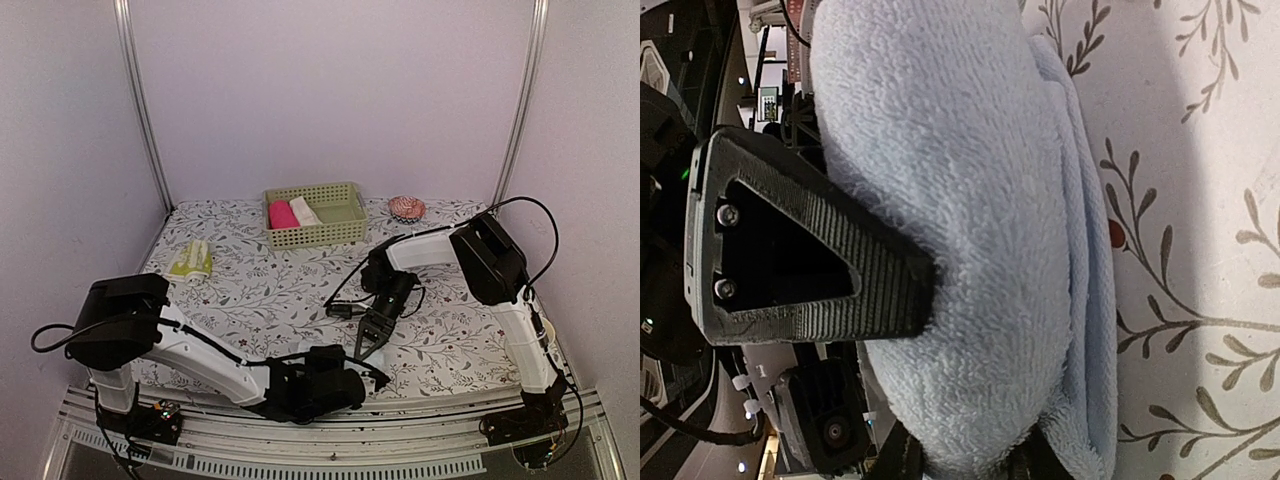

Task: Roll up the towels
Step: Pick up the towel from the center of the board.

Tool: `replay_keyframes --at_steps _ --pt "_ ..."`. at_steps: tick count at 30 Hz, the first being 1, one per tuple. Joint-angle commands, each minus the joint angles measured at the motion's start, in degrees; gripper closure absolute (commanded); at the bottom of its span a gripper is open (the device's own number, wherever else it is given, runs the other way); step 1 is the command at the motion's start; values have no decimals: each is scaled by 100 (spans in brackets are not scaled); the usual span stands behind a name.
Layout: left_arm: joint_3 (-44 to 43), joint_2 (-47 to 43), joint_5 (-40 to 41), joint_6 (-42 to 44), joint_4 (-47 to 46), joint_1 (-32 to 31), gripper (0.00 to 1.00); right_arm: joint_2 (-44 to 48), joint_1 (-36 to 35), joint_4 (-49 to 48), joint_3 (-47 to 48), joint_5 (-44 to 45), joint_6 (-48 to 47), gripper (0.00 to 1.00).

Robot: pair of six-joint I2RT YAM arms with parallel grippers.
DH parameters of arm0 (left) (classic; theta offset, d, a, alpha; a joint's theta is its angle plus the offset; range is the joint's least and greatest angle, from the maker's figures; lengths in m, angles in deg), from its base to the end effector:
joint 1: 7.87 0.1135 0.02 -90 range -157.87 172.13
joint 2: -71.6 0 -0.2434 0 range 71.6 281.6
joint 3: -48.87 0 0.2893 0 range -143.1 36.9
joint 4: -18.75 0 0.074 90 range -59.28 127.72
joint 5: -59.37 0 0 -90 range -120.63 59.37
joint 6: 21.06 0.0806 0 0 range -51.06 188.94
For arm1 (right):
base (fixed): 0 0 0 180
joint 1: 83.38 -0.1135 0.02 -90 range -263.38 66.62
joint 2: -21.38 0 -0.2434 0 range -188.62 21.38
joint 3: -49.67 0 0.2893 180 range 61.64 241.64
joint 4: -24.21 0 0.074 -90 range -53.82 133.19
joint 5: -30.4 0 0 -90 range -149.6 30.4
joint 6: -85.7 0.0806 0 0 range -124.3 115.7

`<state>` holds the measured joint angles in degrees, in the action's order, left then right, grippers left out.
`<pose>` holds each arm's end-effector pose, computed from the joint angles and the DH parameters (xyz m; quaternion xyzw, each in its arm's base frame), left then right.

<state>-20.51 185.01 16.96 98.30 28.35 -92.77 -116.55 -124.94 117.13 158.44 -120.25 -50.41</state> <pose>0.0949 -0.3939 0.0324 0.6618 0.5776 0.2061 0.4313 0.2475 0.3133 0.0395 0.4739 -0.6950 -0.4943 0.2191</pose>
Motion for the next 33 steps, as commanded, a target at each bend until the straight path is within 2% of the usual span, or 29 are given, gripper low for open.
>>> replay_keyframes --at_steps 1,4,10,12,16,21,25,33 --pt "-88 532 -153 230 -97 72 40 -278 -19 -266 -146 -123 63 83" --pt "-138 720 -53 202 -3 132 46 -257 -17 -271 -175 -121 93 82" --pt "-325 653 -427 -305 477 456 74 263 129 -266 -182 -24 15 59" --pt "-287 559 -495 -308 422 522 82 711 272 -270 -206 24 14 54" --pt "-204 381 -602 -327 292 702 93 1331 760 -274 -247 312 94 49" --pt "-233 166 -785 -361 175 993 98 2076 1654 -281 -363 653 122 46" --pt "-436 94 -935 -361 161 1266 100 2547 2161 -432 -730 485 50 46" --pt "-1122 67 -1358 -483 350 1821 100 3571 2450 -1322 -1847 509 285 46"
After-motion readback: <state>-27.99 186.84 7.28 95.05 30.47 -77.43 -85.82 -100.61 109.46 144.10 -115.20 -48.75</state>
